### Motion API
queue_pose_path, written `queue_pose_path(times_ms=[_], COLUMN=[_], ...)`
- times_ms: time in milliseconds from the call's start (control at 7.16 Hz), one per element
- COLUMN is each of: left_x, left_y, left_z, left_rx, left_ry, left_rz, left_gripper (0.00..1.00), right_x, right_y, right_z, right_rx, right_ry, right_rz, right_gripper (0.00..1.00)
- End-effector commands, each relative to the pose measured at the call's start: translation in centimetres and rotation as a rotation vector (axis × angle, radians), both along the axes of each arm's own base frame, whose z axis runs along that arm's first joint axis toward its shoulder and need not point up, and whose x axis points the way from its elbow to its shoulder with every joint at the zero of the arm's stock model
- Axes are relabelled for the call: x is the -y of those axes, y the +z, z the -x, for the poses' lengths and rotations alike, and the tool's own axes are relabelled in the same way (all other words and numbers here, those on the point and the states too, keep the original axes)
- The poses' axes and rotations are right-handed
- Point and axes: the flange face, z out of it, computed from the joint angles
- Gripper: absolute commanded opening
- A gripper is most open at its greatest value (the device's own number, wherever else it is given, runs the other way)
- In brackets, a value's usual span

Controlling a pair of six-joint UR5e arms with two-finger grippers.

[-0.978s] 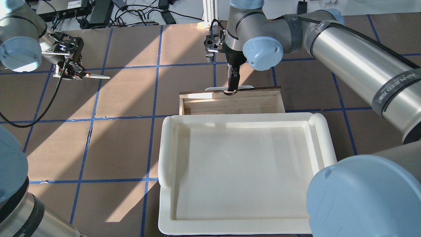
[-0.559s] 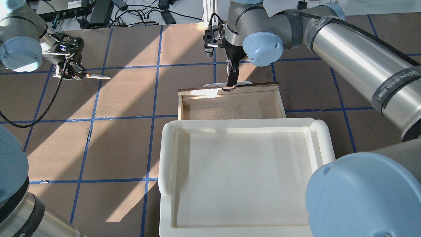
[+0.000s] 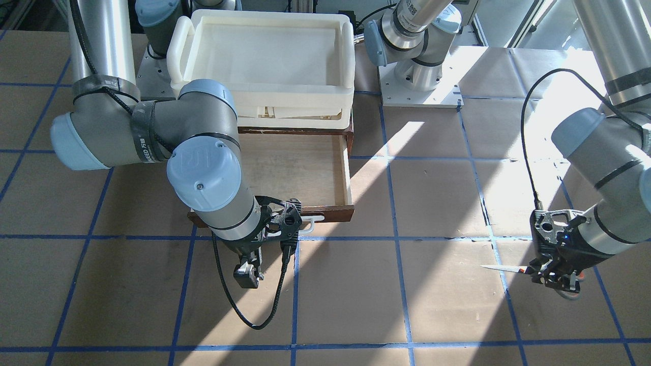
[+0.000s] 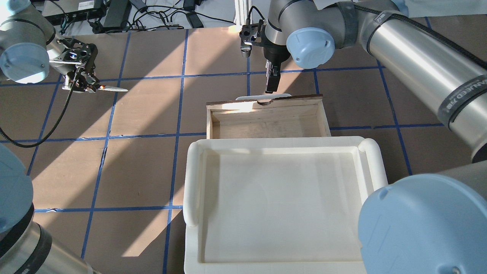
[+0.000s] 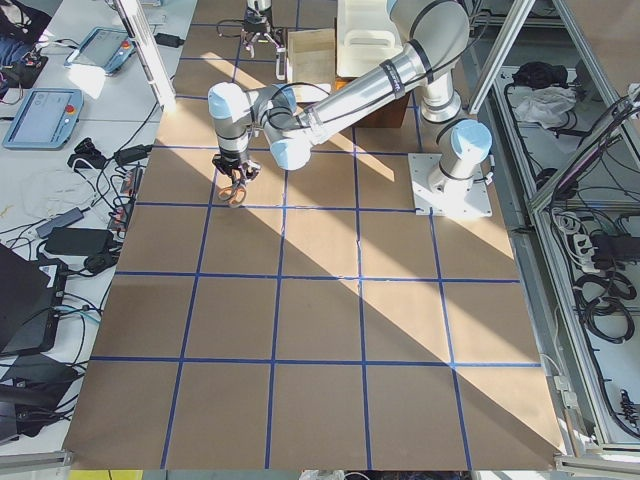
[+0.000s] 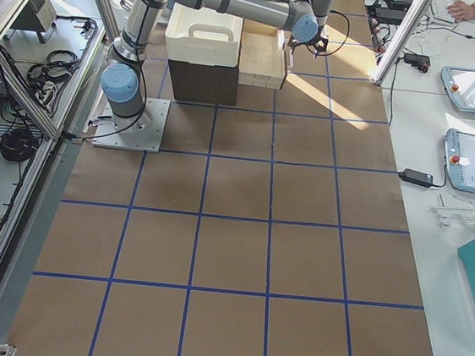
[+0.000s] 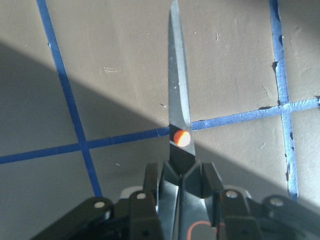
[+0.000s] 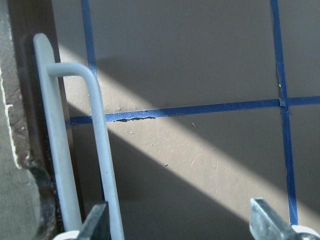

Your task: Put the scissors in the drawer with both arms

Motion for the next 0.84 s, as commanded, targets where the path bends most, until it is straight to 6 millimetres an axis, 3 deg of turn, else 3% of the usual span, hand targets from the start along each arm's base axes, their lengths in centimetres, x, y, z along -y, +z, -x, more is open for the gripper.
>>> queue_pose_path(times_ms=[0, 140, 279, 419, 559, 699], left_x=[0.0, -0.3, -0.5, -0.8, -1.2, -2.0], left_y=[0.1, 0.8, 2.2, 3.5, 4.8, 5.8], left_z=[0.2, 0.9, 3.4, 7.7, 11.4, 14.5], left_rx=[-0.002, -0.007, -0.01, -0.016, -0.051, -0.088], left_ry=[0.001, 0.039, 0.045, 0.058, 0.089, 0.118], left_rz=[-0.001, -0.005, 0.001, -0.005, 0.004, -0.01], left_gripper=[0.0, 0.0, 0.0, 0.0, 0.0, 0.0], right_x=[-1.1, -1.4, -3.4, -5.6, -6.6, -8.4], right_y=[5.9, 9.0, 12.3, 14.3, 15.0, 17.1], right_z=[5.9, 13.7, 18.8, 22.8, 27.8, 28.2], right_rx=[0.05, 0.05, 0.032, -0.017, -0.069, -0.078], right_ry=[-0.14, -0.314, -0.409, -0.524, -0.757, -0.86], right_rz=[-0.061, -0.079, -0.103, -0.143, -0.176, -0.164], right_gripper=[1.0, 1.0, 1.0, 1.0, 1.0, 1.0])
